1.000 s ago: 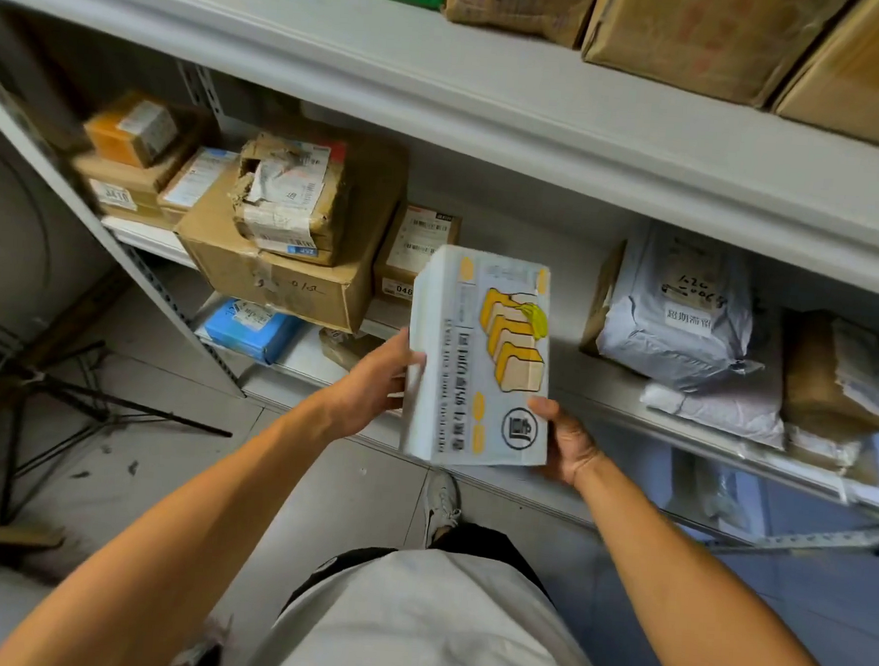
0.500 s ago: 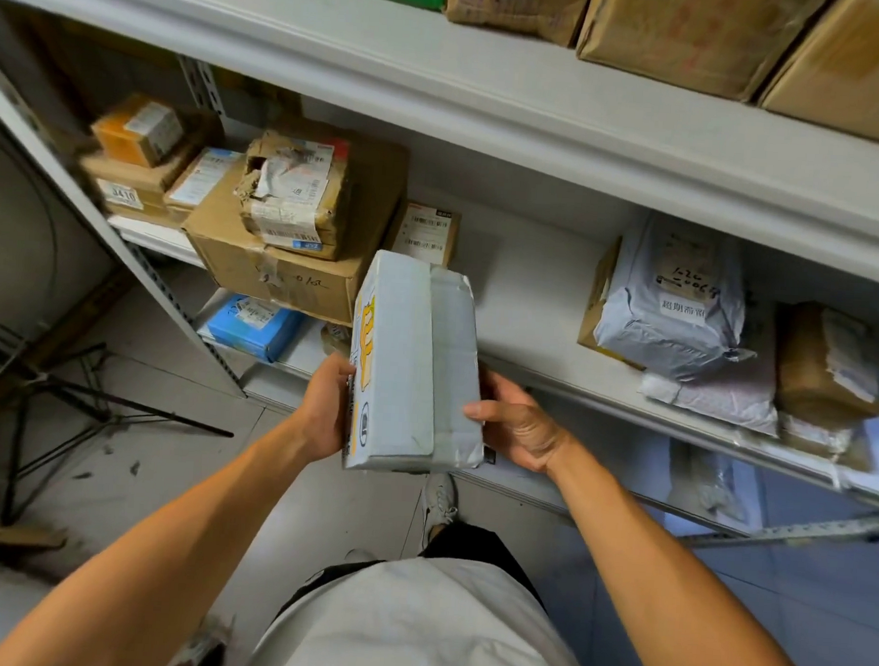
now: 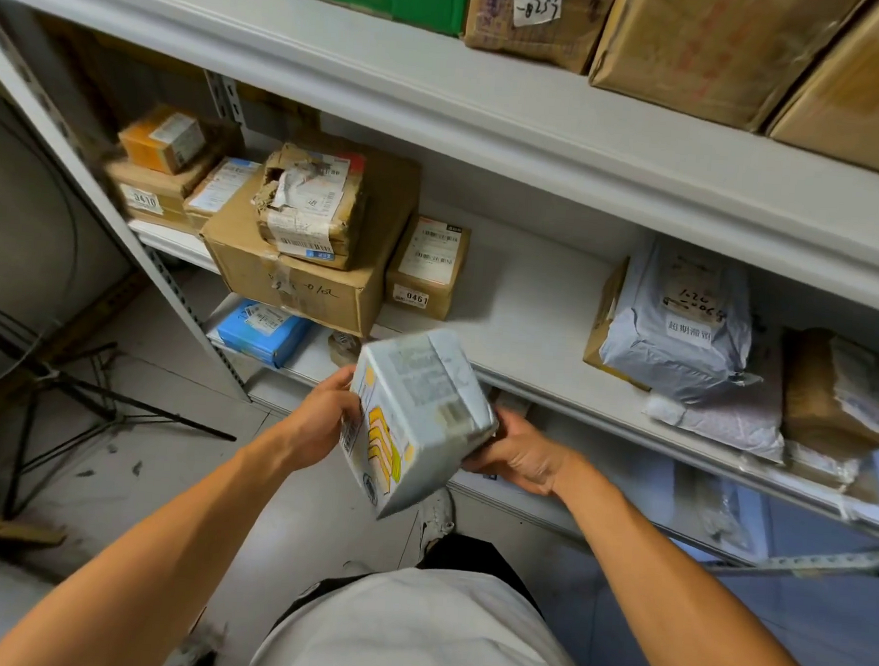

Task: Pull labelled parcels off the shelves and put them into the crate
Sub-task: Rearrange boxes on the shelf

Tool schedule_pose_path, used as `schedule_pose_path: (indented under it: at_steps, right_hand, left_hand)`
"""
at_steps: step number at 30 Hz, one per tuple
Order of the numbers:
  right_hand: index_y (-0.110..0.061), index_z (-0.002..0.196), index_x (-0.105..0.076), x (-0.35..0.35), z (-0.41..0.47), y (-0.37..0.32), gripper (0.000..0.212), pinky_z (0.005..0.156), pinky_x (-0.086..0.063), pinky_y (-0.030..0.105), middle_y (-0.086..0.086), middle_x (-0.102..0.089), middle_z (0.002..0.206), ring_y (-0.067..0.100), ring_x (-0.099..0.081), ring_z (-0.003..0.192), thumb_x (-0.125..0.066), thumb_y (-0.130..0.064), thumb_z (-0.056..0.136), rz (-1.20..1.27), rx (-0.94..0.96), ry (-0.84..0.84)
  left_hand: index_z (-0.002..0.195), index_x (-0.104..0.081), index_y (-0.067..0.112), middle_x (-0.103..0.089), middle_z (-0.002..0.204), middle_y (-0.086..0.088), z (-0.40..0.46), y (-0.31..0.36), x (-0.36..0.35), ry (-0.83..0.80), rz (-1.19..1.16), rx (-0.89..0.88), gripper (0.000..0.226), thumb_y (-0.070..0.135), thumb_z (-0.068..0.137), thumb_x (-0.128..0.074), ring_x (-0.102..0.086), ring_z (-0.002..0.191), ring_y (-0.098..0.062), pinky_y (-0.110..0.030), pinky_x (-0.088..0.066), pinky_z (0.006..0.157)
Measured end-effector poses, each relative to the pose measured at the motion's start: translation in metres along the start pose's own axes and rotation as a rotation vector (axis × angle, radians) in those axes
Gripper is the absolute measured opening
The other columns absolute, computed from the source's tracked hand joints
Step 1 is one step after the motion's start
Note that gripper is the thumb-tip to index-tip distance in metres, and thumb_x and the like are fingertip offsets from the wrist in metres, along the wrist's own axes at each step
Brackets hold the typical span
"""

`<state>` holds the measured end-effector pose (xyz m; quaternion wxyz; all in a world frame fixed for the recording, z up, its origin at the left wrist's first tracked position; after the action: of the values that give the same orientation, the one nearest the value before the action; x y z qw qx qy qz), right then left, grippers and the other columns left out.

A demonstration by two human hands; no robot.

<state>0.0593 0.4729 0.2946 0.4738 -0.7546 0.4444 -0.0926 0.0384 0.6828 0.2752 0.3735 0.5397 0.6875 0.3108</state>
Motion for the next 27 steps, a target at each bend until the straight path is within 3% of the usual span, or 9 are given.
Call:
schedule_pose_path:
  at_steps: [5, 9, 11, 13, 16, 18, 21, 24, 27]
  right_hand:
    - [-0.022, 0.133, -0.054, -0.011, 0.006, 0.021, 0.081, 0.078, -0.060, 0.033, 0.000, -0.075, 0.108, 0.017, -0.071, 0.103, -0.056, 0.034, 0.075, -0.019, -0.023, -0.002]
    - [-0.028, 0.155, -0.035, -0.023, 0.009, 0.025, 0.105, 0.095, -0.054, 0.045, 0.008, -0.058, 0.142, 0.028, -0.056, 0.131, -0.071, 0.020, 0.069, -0.048, 0.013, -0.100]
    - [-0.037, 0.157, -0.027, -0.038, 0.011, 0.025, 0.104, 0.101, -0.049, 0.055, 0.009, -0.046, 0.153, 0.034, -0.047, 0.139, -0.072, 0.012, 0.077, 0.015, 0.037, -0.248]
    - [-0.041, 0.154, -0.032, -0.040, 0.017, 0.029, 0.089, 0.103, -0.047, 0.061, 0.011, -0.048, 0.151, 0.036, -0.045, 0.140, -0.079, -0.019, 0.081, 0.125, 0.009, -0.211]
    - [-0.031, 0.135, -0.056, -0.013, 0.024, 0.047, 0.092, 0.105, -0.045, 0.060, 0.010, -0.066, 0.128, 0.031, -0.058, 0.126, -0.081, -0.074, 0.059, 0.122, -0.126, 0.194]
    - [-0.021, 0.125, -0.053, -0.006, 0.023, 0.053, 0.093, 0.101, -0.049, 0.054, 0.012, -0.070, 0.115, 0.029, -0.065, 0.111, -0.084, -0.070, 0.052, 0.134, -0.175, 0.343]
    - [-0.023, 0.124, -0.044, -0.012, 0.022, 0.058, 0.093, 0.083, -0.052, 0.044, 0.015, -0.064, 0.117, 0.029, -0.062, 0.103, -0.081, -0.056, 0.045, 0.209, -0.195, 0.317]
    - [-0.029, 0.138, -0.045, -0.010, 0.017, 0.061, 0.094, 0.076, -0.052, 0.041, 0.017, -0.060, 0.132, 0.030, -0.059, 0.108, -0.080, -0.050, 0.053, 0.261, -0.119, 0.208]
    - [-0.024, 0.148, -0.043, -0.013, 0.006, 0.054, 0.099, 0.078, -0.055, 0.039, 0.017, -0.060, 0.134, 0.029, -0.064, 0.110, -0.084, -0.045, 0.060, 0.371, 0.005, 0.060]
  left_hand:
    - [0.127, -0.060, 0.029, -0.071, 0.107, -0.002, -0.005, -0.020, 0.006, 0.082, -0.002, 0.059, 0.066, -0.017, 0.087, -0.036, -0.059, 0.100, -0.020, -0.036, -0.042, 0.088]
    - [0.123, -0.065, 0.026, -0.068, 0.119, -0.015, -0.006, -0.033, 0.020, 0.111, -0.013, 0.069, 0.038, 0.002, 0.098, -0.049, -0.061, 0.116, -0.035, -0.064, -0.046, 0.098]
    - [0.116, -0.071, 0.013, -0.068, 0.120, -0.015, -0.008, -0.030, 0.021, 0.114, -0.059, 0.072, 0.024, 0.009, 0.100, -0.053, -0.064, 0.115, -0.037, -0.063, -0.051, 0.096]
    - [0.111, -0.076, 0.010, -0.061, 0.134, -0.001, -0.010, -0.031, 0.015, 0.095, -0.106, 0.103, 0.022, 0.014, 0.093, -0.064, -0.065, 0.115, -0.033, -0.056, -0.052, 0.099]
    - [0.104, -0.081, 0.011, -0.052, 0.147, 0.006, -0.014, -0.038, 0.010, 0.099, -0.161, 0.122, 0.022, 0.008, 0.085, -0.069, -0.064, 0.119, -0.027, -0.050, -0.052, 0.102]
    - [0.090, -0.083, 0.010, -0.055, 0.145, 0.006, -0.020, -0.040, 0.004, 0.108, -0.155, 0.118, 0.025, -0.001, 0.086, -0.061, -0.061, 0.122, -0.027, -0.047, -0.051, 0.104]
    - [0.079, -0.080, 0.006, -0.063, 0.137, 0.003, -0.030, -0.030, -0.005, 0.135, -0.111, 0.051, 0.035, -0.005, 0.089, -0.048, -0.061, 0.121, -0.026, -0.041, -0.053, 0.102]
    - [0.101, -0.076, 0.008, -0.071, 0.122, -0.007, -0.028, -0.016, 0.007, 0.262, -0.129, -0.053, 0.035, -0.002, 0.096, -0.043, -0.065, 0.113, -0.024, -0.027, -0.055, 0.089]
    - [0.120, -0.066, 0.015, -0.070, 0.112, -0.014, -0.020, -0.011, 0.020, 0.348, -0.270, -0.069, 0.028, 0.008, 0.101, -0.047, -0.069, 0.099, -0.024, -0.028, -0.056, 0.080]
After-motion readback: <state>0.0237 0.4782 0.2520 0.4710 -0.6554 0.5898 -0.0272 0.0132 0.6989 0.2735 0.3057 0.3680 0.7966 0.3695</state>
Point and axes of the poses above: each hand's wrist, its own z-axis towards the middle knuckle, its own x-axis out of the back of the hand, y = z × x, the point moved 10 cm from there along z, towards the middle knuckle
